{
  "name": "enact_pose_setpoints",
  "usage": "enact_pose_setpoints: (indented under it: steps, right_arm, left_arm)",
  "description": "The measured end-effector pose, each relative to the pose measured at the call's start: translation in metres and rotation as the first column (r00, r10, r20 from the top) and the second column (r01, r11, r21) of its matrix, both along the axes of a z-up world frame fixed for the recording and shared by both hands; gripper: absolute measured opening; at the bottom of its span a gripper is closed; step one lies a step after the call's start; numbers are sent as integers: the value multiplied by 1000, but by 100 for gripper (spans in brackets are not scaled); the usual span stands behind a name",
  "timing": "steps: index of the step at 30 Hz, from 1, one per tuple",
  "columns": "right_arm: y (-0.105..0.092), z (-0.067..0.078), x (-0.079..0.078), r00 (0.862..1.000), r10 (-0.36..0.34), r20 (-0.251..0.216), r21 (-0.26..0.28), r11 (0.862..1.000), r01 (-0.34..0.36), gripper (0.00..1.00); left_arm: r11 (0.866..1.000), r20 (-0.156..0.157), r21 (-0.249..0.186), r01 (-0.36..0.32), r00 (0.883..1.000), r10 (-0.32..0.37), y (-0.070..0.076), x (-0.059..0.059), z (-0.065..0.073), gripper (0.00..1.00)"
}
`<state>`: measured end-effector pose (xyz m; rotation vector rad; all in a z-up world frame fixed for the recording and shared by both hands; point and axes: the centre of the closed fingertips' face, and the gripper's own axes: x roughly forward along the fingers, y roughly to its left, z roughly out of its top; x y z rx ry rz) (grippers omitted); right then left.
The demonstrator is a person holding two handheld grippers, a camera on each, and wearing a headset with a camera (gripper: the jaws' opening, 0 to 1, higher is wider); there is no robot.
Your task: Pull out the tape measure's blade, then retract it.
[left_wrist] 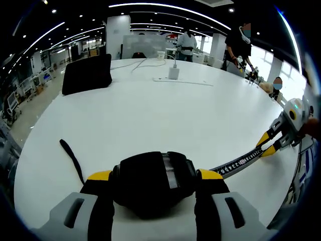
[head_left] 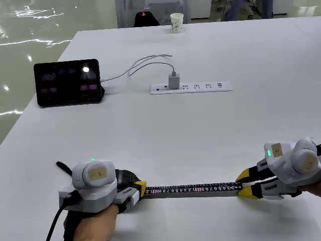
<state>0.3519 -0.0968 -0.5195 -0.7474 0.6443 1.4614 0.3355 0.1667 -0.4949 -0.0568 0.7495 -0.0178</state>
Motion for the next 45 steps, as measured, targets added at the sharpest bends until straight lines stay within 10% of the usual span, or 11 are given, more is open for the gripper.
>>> enact_pose_setpoints:
  steps: [45]
  right_arm:
    - [4, 0, -1, 1000, 16, -1, -7, 1000, -16, 10]
  left_arm:
    - [1000, -12, -20, 8, 1000, -8, 2, 0, 0, 58]
